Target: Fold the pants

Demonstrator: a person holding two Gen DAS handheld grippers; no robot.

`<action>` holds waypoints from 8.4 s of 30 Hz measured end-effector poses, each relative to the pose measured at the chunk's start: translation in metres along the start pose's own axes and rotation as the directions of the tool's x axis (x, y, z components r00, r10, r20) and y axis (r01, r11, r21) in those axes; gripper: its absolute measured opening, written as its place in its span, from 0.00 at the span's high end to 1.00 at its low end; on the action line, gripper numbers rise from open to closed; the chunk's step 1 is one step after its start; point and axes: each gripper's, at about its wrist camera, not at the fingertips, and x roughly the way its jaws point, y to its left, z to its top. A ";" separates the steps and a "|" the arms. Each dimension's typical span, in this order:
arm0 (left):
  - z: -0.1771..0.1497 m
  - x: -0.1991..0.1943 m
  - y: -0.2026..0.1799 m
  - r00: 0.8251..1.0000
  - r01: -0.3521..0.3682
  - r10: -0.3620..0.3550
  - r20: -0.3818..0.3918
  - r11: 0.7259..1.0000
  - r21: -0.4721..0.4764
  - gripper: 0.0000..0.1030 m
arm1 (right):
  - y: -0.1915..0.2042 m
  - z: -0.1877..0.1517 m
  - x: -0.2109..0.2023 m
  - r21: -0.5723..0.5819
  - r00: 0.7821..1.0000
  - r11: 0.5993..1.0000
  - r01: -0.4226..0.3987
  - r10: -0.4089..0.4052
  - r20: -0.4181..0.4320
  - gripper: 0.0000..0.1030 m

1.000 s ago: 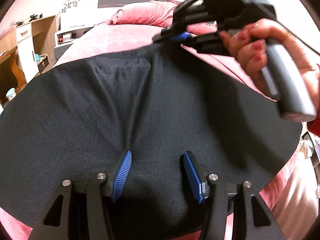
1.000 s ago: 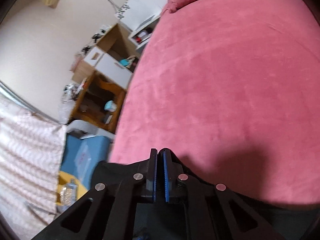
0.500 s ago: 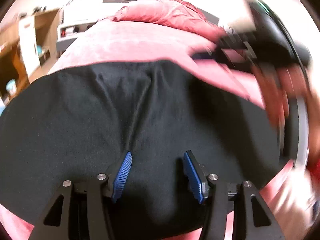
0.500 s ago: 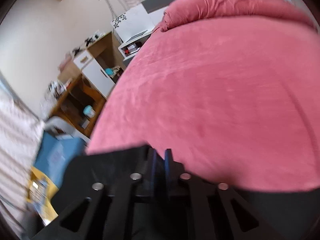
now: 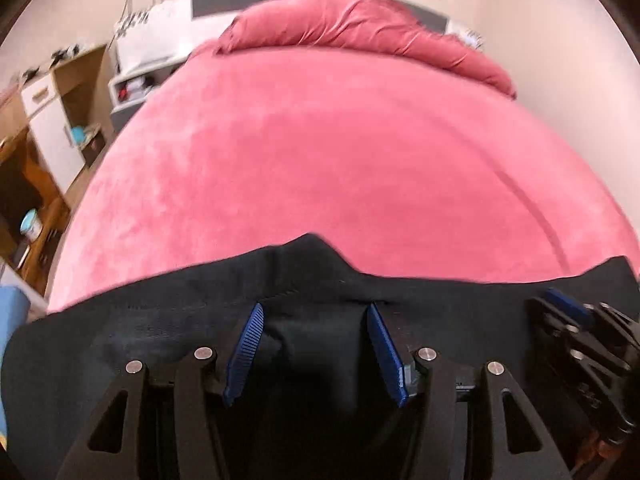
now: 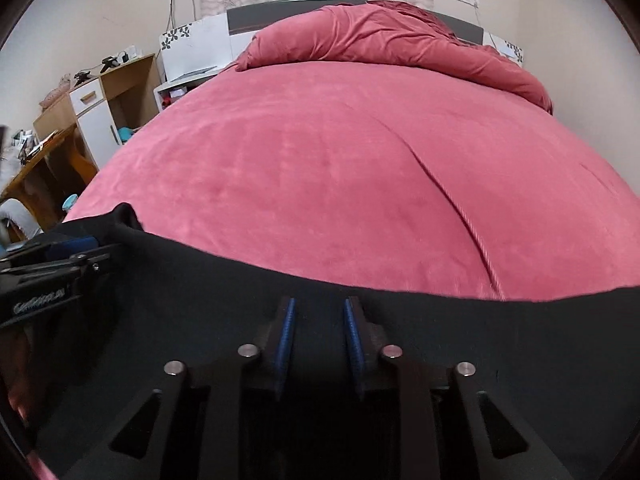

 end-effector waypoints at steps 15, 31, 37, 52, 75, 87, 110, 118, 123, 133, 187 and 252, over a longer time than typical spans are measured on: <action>-0.040 -0.038 0.010 0.996 0.021 -0.017 0.083 0.999 -0.047 0.48 | -0.017 -0.008 -0.022 0.063 0.999 0.997 -0.045 0.044 0.019 0.47; -0.085 -0.039 0.008 0.991 0.058 -0.056 0.119 0.998 -0.016 0.44 | -0.210 -0.092 -0.127 0.581 0.997 0.810 0.082 -0.075 -0.037 0.38; -0.092 -0.042 0.007 0.988 0.073 -0.068 0.135 0.997 -0.026 0.44 | -0.268 -0.148 -0.152 0.760 0.992 0.641 0.107 -0.121 -0.037 0.38; -0.099 -0.043 0.000 0.988 0.047 -0.045 0.146 0.999 -0.010 0.43 | -0.357 -0.162 -0.122 0.848 0.970 0.501 -0.170 -0.066 0.233 0.50; -0.090 -0.085 -0.077 0.957 0.150 -0.187 0.223 0.973 0.174 0.45 | -0.376 -0.138 -0.092 0.924 0.978 0.337 -0.179 -0.038 0.204 0.79; -0.108 -0.033 -0.140 0.975 0.167 -0.207 0.083 0.925 0.342 0.51 | -0.363 -0.094 -0.114 0.901 0.984 0.414 -0.127 -0.064 0.168 0.81; -0.112 -0.073 -0.075 0.962 0.215 -0.234 0.138 0.967 0.138 0.48 | -0.138 0.016 -0.212 0.561 0.937 0.827 -0.044 -0.160 0.309 0.83; -0.125 -0.073 0.004 0.985 0.101 -0.089 0.146 0.992 -0.081 0.48 | -0.087 0.018 -0.202 0.467 0.947 0.882 -0.067 -0.092 0.309 0.83; -0.132 -0.071 0.011 0.978 0.139 -0.120 0.173 0.985 -0.101 0.47 | -0.050 0.010 -0.185 0.371 0.961 0.924 -0.088 -0.019 0.276 0.83; -0.134 -0.071 0.008 0.971 0.140 -0.124 0.207 0.988 -0.068 0.41 | 0.044 -0.024 -0.107 0.161 0.990 0.979 -0.123 0.110 0.087 0.83; -0.110 -0.064 0.003 0.891 0.435 -0.454 0.013 0.845 -0.309 0.69 | -0.023 -0.066 -0.054 0.145 0.997 0.988 -0.056 0.062 -0.040 0.77; -0.076 -0.213 0.130 0.872 0.360 -0.135 0.471 0.828 -0.430 0.86 | 0.031 -0.079 -0.061 0.039 0.960 0.960 -0.276 0.278 -0.041 0.80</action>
